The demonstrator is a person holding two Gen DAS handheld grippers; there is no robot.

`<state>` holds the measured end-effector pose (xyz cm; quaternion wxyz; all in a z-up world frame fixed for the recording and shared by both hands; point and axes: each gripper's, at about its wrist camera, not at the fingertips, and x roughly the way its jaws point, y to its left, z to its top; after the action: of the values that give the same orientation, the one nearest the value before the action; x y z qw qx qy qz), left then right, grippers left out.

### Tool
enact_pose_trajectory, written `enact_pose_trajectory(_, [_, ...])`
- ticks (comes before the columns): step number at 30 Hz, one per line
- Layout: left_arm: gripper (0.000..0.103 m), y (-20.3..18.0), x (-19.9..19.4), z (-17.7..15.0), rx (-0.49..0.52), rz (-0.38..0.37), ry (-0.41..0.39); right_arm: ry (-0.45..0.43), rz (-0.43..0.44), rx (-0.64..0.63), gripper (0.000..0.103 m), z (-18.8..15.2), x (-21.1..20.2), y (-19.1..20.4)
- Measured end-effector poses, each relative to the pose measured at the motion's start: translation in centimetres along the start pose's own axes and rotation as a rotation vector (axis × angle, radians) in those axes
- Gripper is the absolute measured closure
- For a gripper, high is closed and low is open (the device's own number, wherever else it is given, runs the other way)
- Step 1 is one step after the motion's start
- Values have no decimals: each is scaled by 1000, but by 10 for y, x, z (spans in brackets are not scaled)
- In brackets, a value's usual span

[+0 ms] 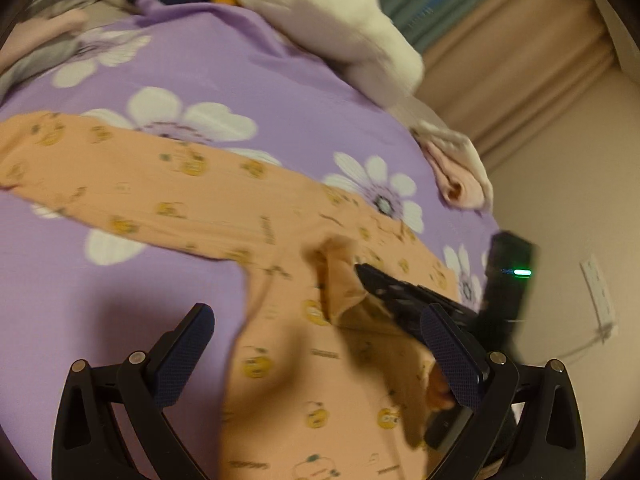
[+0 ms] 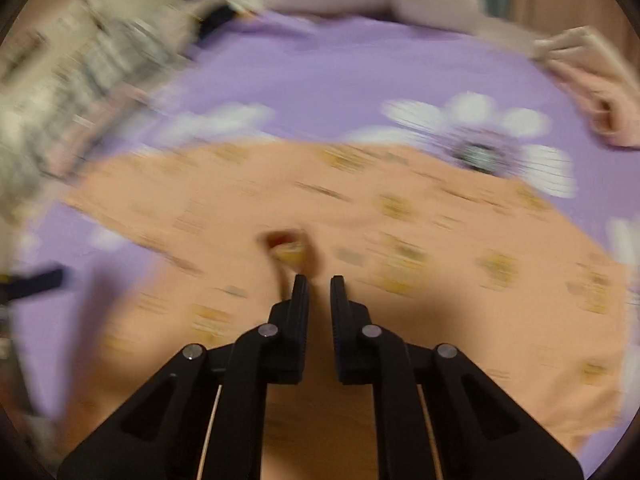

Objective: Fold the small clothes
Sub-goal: 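Fold the held sleeve across the shirt body and release it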

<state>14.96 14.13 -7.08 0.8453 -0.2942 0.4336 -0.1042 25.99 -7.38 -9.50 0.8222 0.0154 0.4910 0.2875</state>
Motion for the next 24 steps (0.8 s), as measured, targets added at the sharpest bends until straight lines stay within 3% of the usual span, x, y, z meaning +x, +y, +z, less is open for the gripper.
enact_pose_trajectory(4, [1, 6, -2, 2, -14, 10, -3, -139, 286, 98, 90, 8, -28, 4])
enact_pose_trajectory(5, [1, 5, 0, 2, -12, 7, 3, -166, 318, 125, 89, 9, -35, 2])
enact_pose_trajectory(7, [1, -1, 10, 2, -3, -8, 28, -189, 273, 163, 89, 7, -47, -7])
enact_pose_trajectory(11, [1, -22, 35, 2, 37, -52, 81, -155, 108, 245, 89, -8, -54, -44])
enact_pose_trajectory(14, [1, -46, 64, 4, 67, -135, 131, -142, -16, 325, 89, -26, -63, -82])
enact_pose_trajectory(17, [2, -56, 91, 6, 62, -162, 163, -164, -53, 388, 89, -46, -82, -114])
enact_pose_trajectory(20, [15, -50, 117, 7, 31, -123, 179, -175, -76, 433, 89, -59, -92, -134])
enact_pose_trajectory(24, [22, -32, 132, 2, 0, -66, 181, -170, -109, 475, 89, -78, -101, -153])
